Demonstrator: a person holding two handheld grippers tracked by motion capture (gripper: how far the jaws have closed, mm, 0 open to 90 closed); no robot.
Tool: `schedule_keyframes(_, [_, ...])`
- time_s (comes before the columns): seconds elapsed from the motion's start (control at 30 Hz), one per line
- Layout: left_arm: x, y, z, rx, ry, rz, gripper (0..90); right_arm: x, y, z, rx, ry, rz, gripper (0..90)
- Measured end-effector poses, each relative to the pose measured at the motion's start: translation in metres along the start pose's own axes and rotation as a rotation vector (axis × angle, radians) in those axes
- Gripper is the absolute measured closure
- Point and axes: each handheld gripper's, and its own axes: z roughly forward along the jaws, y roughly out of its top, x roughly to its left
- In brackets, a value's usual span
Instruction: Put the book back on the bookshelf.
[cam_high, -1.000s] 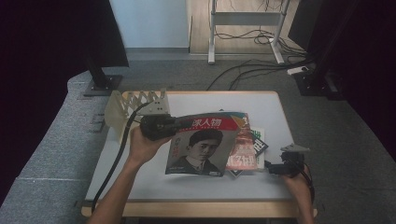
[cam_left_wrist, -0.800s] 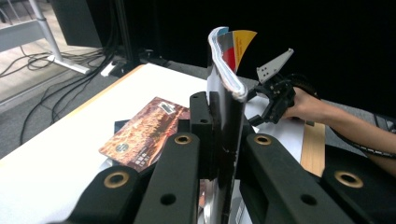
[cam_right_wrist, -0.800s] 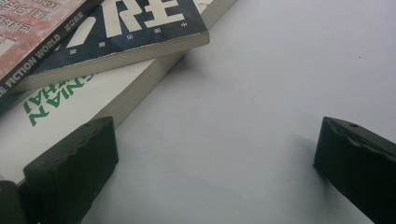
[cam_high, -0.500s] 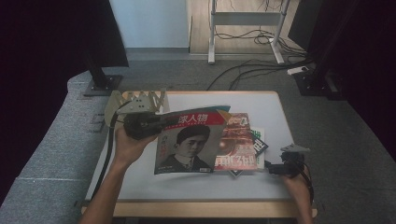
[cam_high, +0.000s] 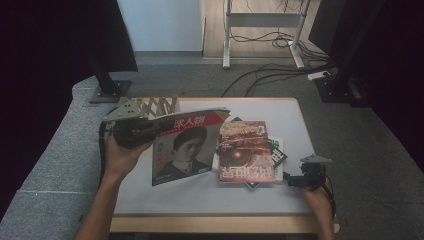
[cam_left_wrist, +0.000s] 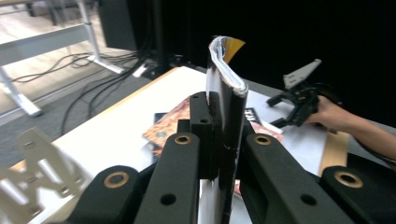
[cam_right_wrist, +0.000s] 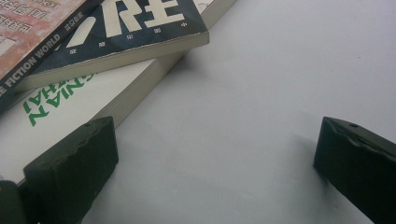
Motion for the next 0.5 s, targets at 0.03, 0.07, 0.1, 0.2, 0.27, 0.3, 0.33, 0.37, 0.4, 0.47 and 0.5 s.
schedule_keyframes(0.03, [0.002,-0.001,-0.002,0.0,0.009,-0.005,86.7,0.0,0.0,0.0,0.0,0.0,0.0,0.0])
schedule_keyframes(0.07, [0.004,-0.002,-0.004,0.0,0.02,-0.012,86.8,0.0,0.0,0.0,0.0,0.0,0.0,0.0])
schedule_keyframes(0.1, [0.006,-0.002,-0.006,-0.002,0.024,-0.019,86.8,0.0,0.0,0.0,0.0,-0.001,0.0,0.0])
schedule_keyframes(0.2, [0.01,-0.004,-0.013,-0.008,0.052,-0.025,86.7,0.0,0.0,0.0,0.0,-0.001,0.0,0.0])
schedule_keyframes(0.27, [0.013,-0.005,-0.018,-0.01,0.067,-0.033,86.7,0.0,0.0,0.0,0.0,-0.001,0.0,0.0])
schedule_keyframes(0.3, [0.013,-0.005,-0.018,-0.01,0.067,-0.033,86.8,0.0,0.0,0.0,0.0,-0.001,0.0,0.0])
schedule_keyframes(0.33, [0.015,-0.005,-0.023,-0.011,0.084,-0.039,86.7,0.0,0.0,0.0,0.0,-0.001,0.0,0.0])
schedule_keyframes(0.37, [0.016,-0.006,-0.025,-0.011,0.092,-0.042,86.8,0.0,0.0,0.0,-0.001,-0.001,0.0,0.0])
schedule_keyframes(0.4, [0.018,-0.007,-0.027,-0.011,0.099,-0.045,86.8,0.0,0.0,0.0,0.0,-0.001,0.001,0.0])
schedule_keyframes(0.47, [0.02,-0.009,-0.031,-0.006,0.116,-0.05,86.7,0.0,0.0,0.0,-0.001,-0.001,0.001,0.0])
schedule_keyframes(0.5, [0.021,-0.01,-0.033,-0.005,0.123,-0.052,86.7,0.0,0.0,0.0,-0.001,-0.002,0.001,0.0])
